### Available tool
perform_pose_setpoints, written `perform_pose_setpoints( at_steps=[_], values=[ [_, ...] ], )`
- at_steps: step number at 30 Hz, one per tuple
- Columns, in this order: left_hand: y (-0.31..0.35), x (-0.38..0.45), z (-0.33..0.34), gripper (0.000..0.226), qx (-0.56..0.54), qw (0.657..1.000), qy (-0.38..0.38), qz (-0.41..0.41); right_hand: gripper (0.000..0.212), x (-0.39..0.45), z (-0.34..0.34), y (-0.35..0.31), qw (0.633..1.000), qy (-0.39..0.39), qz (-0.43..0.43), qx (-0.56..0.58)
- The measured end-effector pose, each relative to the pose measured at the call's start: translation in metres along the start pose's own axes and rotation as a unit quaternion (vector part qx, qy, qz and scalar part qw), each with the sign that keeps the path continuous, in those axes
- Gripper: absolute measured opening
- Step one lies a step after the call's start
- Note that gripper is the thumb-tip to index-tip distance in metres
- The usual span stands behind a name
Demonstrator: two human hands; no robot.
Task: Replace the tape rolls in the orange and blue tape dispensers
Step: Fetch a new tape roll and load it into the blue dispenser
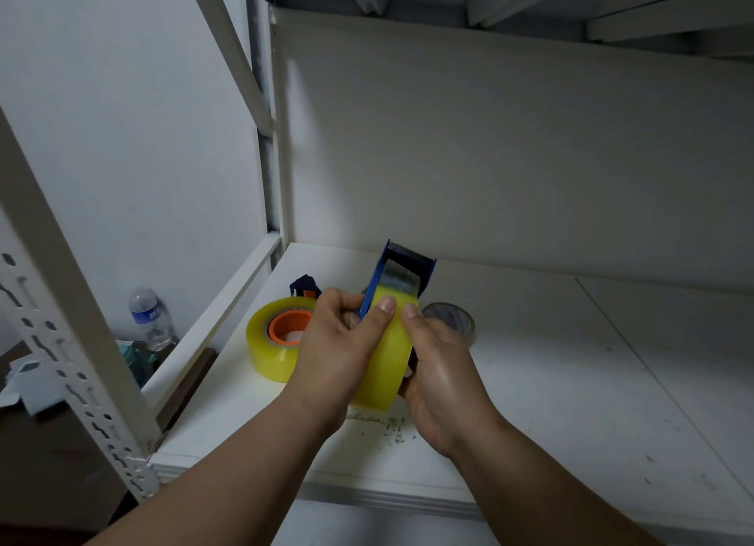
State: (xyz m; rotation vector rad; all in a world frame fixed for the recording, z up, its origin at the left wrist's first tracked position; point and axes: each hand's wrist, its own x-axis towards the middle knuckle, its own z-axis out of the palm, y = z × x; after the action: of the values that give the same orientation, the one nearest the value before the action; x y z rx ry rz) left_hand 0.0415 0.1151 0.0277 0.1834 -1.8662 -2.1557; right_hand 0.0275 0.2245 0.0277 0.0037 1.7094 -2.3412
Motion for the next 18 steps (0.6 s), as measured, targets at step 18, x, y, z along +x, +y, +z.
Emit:
perform_pose_setpoints(
  at_steps=[18],
  values=[
    [-0.008, 0.014, -0.035, 0.041, -0.073, 0.970, -0.159, -0.169, 0.027, 0.010, -0.011, -0.006, 0.925, 0.042, -0.079, -0.370]
  ],
)
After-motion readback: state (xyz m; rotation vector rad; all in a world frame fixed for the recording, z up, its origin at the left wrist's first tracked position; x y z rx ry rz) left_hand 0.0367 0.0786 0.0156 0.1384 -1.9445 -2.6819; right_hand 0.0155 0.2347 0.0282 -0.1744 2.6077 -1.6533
